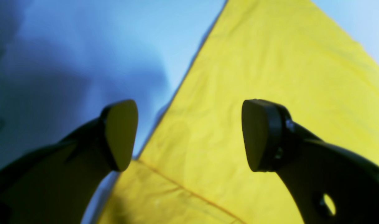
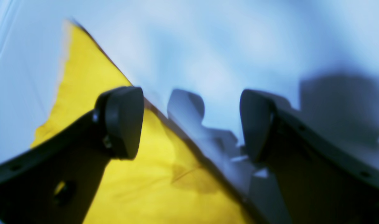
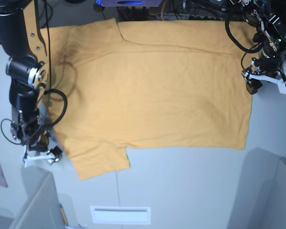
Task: Fold the T-shirt properly
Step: 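Lift the folded edge and carry both grippers across the shirt toward the hem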
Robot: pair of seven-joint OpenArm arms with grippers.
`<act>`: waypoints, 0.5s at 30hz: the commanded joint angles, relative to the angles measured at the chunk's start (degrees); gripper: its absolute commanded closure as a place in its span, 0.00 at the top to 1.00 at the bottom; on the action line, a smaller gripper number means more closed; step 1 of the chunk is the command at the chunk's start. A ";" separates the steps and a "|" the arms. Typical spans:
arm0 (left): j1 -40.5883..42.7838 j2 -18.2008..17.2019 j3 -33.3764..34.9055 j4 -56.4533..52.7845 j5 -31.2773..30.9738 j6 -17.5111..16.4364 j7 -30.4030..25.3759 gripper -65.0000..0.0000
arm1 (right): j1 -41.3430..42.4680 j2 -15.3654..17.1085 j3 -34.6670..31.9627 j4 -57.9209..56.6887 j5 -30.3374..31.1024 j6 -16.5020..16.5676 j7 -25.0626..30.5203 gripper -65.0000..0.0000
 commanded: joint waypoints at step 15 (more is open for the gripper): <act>1.39 -0.97 -0.33 0.96 -0.46 -0.31 -0.97 0.76 | 4.19 -2.12 -12.02 -8.15 -2.24 6.37 5.96 0.70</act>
